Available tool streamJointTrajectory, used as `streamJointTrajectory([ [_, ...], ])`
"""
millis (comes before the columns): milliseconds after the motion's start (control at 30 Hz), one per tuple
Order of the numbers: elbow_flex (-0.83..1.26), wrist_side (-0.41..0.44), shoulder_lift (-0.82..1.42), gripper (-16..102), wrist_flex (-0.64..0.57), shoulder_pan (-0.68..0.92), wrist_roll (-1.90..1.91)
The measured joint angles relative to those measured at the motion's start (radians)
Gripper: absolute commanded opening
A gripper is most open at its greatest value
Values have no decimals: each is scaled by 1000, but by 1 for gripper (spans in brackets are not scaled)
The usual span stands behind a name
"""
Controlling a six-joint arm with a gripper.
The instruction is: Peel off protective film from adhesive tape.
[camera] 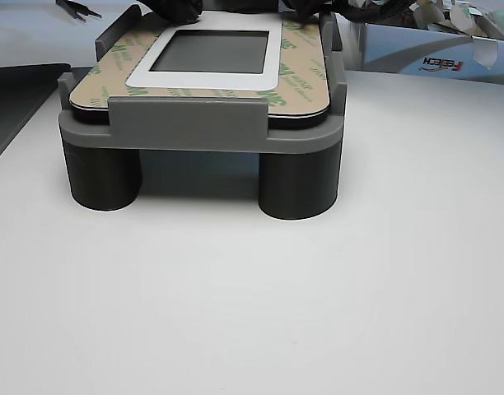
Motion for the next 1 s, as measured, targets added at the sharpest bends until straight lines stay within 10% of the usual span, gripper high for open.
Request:
streamJointTrajectory([
  [1000, 43, -26, 9, -11, -94, -29, -38],
])
